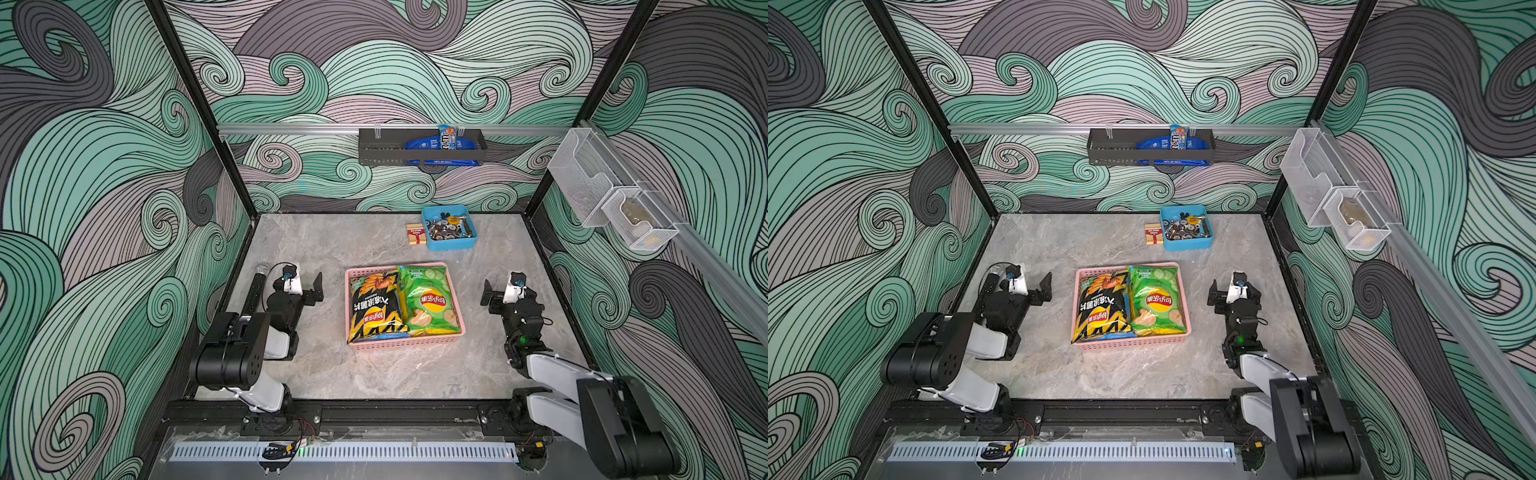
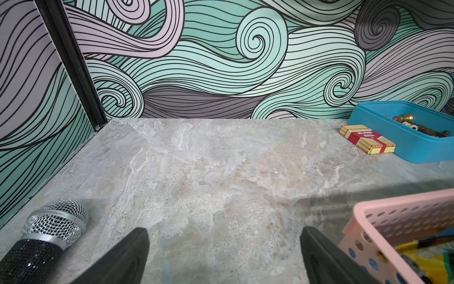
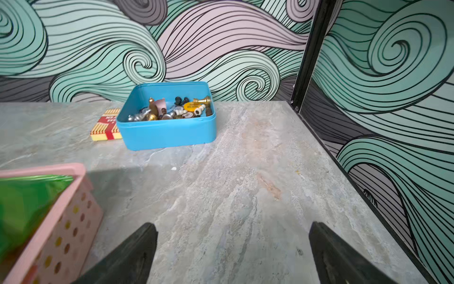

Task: Put the potato chips into the basket
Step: Reset both arms

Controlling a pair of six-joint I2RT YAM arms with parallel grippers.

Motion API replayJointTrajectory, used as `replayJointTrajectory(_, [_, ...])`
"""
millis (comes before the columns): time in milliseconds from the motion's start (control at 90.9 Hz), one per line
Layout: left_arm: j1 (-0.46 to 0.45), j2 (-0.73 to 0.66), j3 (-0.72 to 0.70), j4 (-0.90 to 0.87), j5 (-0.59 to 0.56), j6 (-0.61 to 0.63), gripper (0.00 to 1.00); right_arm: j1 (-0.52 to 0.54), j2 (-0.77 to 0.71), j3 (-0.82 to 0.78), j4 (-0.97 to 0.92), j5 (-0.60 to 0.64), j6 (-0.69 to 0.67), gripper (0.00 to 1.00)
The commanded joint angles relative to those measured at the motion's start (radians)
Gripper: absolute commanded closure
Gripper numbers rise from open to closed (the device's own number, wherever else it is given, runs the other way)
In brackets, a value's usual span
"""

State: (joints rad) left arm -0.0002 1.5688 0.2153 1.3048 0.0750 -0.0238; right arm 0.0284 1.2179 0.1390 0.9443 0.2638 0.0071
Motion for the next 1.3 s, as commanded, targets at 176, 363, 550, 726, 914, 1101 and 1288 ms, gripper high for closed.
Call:
replayJointTrajectory(176, [0.009, 0.014, -0.006, 0.091, -0.001, -0.005, 0.01, -0.038, 0.327, -0.08, 0.731, -0.125, -0.035, 0.0])
replayJointTrajectory(363, [0.009, 0.013, -0.007, 0.086, -0.002, -0.004, 0.01, -0.038, 0.346, -0.026, 0.613, -0.166, -0.053, 0.0])
replayJointTrajectory(550, [0.008, 0.014, -0.007, 0.087, -0.001, -0.004, 0.01, -0.038, 0.327, 0.025, 0.484, -0.146, -0.046, 0.0])
replayJointTrajectory(726, [0.009, 0.013, -0.007, 0.087, -0.001, -0.004, 0.01, -0.038, 0.336, 0.053, 0.453, -0.117, -0.035, 0.0])
replayJointTrajectory(914, [0.009, 0.013, -0.007, 0.087, -0.001, -0.004, 0.01, -0.038, 0.334, 0.055, 0.446, -0.118, -0.035, 0.0])
replayJointTrajectory(1101, [0.008, 0.014, -0.007, 0.088, -0.001, -0.004, 0.01, -0.038, 0.334, 0.054, 0.447, -0.117, -0.035, 0.0])
replayJointTrajectory(1288, [0.009, 0.014, -0.007, 0.086, -0.001, -0.004, 0.01, -0.038, 0.334, 0.054, 0.447, -0.117, -0.035, 0.0])
